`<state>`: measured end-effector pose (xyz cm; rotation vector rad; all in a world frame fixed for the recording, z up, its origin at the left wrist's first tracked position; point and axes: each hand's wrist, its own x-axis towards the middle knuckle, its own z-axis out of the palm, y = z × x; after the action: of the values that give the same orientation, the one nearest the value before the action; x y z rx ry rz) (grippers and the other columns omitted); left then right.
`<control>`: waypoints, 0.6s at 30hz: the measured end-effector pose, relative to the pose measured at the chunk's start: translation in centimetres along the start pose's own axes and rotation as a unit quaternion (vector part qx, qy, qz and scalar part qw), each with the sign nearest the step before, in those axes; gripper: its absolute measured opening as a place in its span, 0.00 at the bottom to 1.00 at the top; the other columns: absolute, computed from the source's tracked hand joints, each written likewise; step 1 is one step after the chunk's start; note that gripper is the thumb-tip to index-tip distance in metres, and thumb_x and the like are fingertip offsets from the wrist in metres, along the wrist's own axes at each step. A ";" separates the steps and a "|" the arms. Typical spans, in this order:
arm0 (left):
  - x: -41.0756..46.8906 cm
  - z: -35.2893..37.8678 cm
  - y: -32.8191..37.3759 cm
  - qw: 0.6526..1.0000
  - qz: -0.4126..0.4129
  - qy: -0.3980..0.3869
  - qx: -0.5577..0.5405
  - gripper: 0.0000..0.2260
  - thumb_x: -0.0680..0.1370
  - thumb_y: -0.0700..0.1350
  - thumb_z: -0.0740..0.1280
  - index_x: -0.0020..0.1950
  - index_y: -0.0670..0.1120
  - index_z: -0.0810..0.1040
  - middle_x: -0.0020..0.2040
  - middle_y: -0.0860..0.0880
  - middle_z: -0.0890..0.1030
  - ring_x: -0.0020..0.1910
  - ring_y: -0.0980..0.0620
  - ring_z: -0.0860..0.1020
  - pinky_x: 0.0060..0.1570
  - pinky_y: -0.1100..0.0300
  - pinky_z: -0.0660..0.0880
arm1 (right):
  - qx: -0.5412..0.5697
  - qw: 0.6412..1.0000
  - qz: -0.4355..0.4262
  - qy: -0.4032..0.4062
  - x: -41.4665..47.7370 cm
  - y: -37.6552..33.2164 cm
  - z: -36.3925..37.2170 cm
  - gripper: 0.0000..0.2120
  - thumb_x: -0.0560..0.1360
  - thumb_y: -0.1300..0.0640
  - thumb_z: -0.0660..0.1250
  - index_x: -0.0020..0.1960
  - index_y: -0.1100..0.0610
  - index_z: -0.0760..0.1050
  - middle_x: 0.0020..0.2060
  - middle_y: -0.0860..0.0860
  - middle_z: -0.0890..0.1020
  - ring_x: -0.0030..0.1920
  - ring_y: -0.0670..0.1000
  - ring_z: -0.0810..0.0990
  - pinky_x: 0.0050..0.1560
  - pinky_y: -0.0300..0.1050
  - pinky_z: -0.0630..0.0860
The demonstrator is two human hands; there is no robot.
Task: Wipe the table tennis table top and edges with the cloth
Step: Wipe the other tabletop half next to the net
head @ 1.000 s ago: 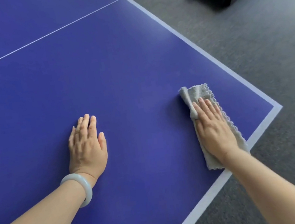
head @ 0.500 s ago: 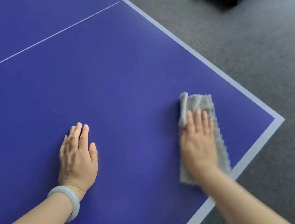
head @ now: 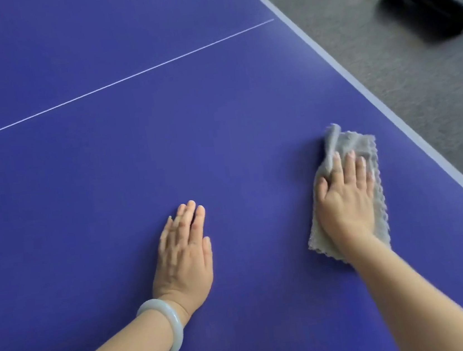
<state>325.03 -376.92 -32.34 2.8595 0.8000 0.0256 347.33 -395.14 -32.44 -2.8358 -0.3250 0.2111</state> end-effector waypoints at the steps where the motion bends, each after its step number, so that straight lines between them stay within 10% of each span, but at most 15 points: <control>1: 0.0 0.0 -0.1 1.000 0.000 -0.002 0.006 0.26 0.81 0.49 0.45 0.78 0.42 0.62 0.79 0.45 0.61 0.78 0.46 0.59 0.76 0.48 0.57 | -0.001 1.000 0.016 0.017 -1.4 -1.3 0.6 0.29 0.83 0.50 0.49 0.82 0.57 0.48 0.81 0.58 0.49 0.81 0.58 0.44 0.79 0.57 0.42; 9: 0.3 -0.5 0.3 1.000 0.000 0.019 -0.011 0.22 0.78 0.43 0.54 0.67 0.37 0.76 0.69 0.40 0.75 0.69 0.42 0.73 0.69 0.47 0.62 | -0.027 0.906 -0.414 -0.082 -6.1 -12.3 4.8 0.26 0.84 0.51 0.53 0.81 0.52 0.55 0.81 0.51 0.53 0.81 0.53 0.45 0.80 0.54 0.45; 18: 4.0 -1.4 -0.1 0.998 0.021 0.018 -0.053 0.23 0.68 0.38 0.75 0.63 0.39 0.79 0.66 0.40 0.76 0.65 0.40 0.77 0.64 0.46 0.74 | -0.028 0.975 -0.221 -0.022 1.9 -11.0 3.8 0.27 0.84 0.49 0.49 0.82 0.45 0.48 0.81 0.45 0.47 0.80 0.45 0.39 0.78 0.44 0.33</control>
<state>328.32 -374.58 -31.14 2.7826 0.7227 0.1212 346.30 -383.45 -33.10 -2.7246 -0.9676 0.1706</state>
